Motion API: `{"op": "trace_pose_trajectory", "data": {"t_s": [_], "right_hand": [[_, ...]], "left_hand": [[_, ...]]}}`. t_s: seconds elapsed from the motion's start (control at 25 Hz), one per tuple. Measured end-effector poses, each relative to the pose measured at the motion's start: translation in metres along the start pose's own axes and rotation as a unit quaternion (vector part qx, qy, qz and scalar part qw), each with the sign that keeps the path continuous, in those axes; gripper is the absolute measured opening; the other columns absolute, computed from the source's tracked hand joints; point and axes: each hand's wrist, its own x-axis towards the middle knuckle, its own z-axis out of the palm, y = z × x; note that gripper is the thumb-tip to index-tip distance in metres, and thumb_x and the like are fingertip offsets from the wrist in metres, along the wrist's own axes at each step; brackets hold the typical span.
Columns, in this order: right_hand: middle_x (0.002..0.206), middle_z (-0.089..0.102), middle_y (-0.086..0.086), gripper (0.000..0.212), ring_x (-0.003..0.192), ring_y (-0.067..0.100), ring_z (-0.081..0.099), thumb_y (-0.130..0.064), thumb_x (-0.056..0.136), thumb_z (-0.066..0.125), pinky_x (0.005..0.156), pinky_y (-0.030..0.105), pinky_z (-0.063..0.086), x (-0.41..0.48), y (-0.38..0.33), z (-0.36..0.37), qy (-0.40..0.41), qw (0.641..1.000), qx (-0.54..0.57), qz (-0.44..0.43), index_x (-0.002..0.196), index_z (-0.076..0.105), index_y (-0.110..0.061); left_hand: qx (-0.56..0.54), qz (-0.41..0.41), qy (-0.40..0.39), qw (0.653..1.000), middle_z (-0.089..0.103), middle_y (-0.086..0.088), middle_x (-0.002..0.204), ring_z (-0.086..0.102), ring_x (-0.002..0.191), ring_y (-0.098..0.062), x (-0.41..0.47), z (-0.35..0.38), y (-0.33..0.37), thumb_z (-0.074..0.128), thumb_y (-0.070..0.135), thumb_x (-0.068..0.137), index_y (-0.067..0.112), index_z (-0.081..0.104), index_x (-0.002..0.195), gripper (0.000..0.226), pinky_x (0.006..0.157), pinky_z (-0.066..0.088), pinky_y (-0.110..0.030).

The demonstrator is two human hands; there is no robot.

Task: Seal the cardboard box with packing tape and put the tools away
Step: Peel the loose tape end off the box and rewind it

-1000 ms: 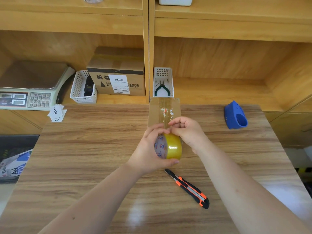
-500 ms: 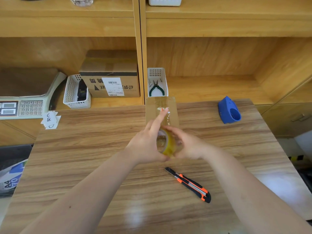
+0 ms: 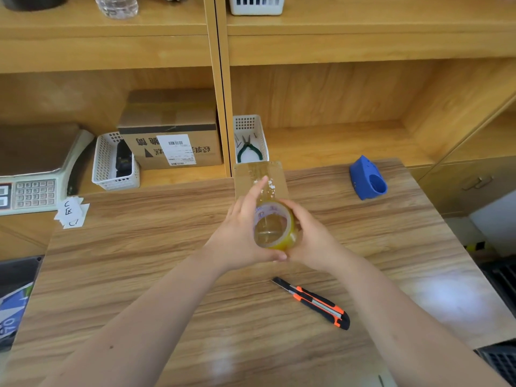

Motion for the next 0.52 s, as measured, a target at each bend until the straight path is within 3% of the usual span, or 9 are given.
{"op": "trace_pose_trajectory", "data": {"t_s": [0.12, 0.2, 0.32, 0.4, 0.52], "right_hand": [[0.137, 0.047, -0.013, 0.102, 0.126, 0.005, 0.047, -0.023, 0.055, 0.091, 0.105, 0.036, 0.043, -0.002, 0.002, 0.000, 0.037, 0.999, 0.021, -0.004, 0.137, 0.034, -0.040], [0.134, 0.049, -0.016, 0.100, 0.125, 0.001, 0.047, -0.025, 0.053, 0.090, 0.101, 0.025, 0.044, -0.004, 0.005, 0.000, 0.065, 0.997, 0.038, -0.011, 0.133, 0.036, -0.046], [0.132, 0.050, -0.017, 0.101, 0.121, -0.003, 0.050, -0.021, 0.051, 0.090, 0.090, 0.008, 0.042, -0.009, 0.011, -0.002, 0.113, 0.991, 0.072, -0.014, 0.129, 0.033, -0.048], [0.127, 0.049, -0.025, 0.101, 0.116, -0.007, 0.052, -0.016, 0.050, 0.089, 0.090, 0.010, 0.044, -0.010, 0.017, -0.004, 0.132, 0.987, 0.094, -0.013, 0.130, 0.033, -0.043], [0.122, 0.050, -0.030, 0.102, 0.110, -0.011, 0.053, -0.007, 0.054, 0.089, 0.091, 0.015, 0.045, -0.010, 0.030, -0.016, 0.146, 0.982, 0.120, -0.001, 0.134, 0.033, -0.037]], "left_hand": [[-0.092, -0.040, 0.025, 0.995, 0.033, 0.010, 0.144, 0.030, 0.141, -0.011, 0.003, 0.004, -0.006, 0.096, 0.047, 0.038, 0.073, -0.007, 0.130, 0.141, 0.112, 0.037, -0.046], [-0.127, -0.048, 0.021, 0.991, 0.039, 0.015, 0.135, 0.038, 0.137, -0.013, 0.006, 0.009, -0.007, 0.098, 0.041, 0.038, 0.072, -0.004, 0.130, 0.140, 0.110, 0.039, -0.041], [-0.181, -0.060, 0.021, 0.981, 0.049, 0.020, 0.123, 0.053, 0.121, -0.007, 0.012, 0.017, -0.003, 0.098, 0.022, 0.046, 0.045, 0.016, 0.143, 0.129, 0.101, 0.047, -0.028], [-0.197, -0.071, 0.034, 0.977, 0.054, 0.018, 0.121, 0.054, 0.115, 0.000, 0.016, 0.023, 0.001, 0.097, 0.020, 0.047, 0.032, 0.029, 0.141, 0.117, 0.100, 0.048, -0.029], [-0.197, -0.065, 0.025, 0.978, 0.054, 0.014, 0.129, 0.052, 0.119, -0.002, 0.027, 0.033, 0.008, 0.096, 0.018, 0.052, 0.031, 0.035, 0.140, 0.108, 0.099, 0.048, -0.027]]}}
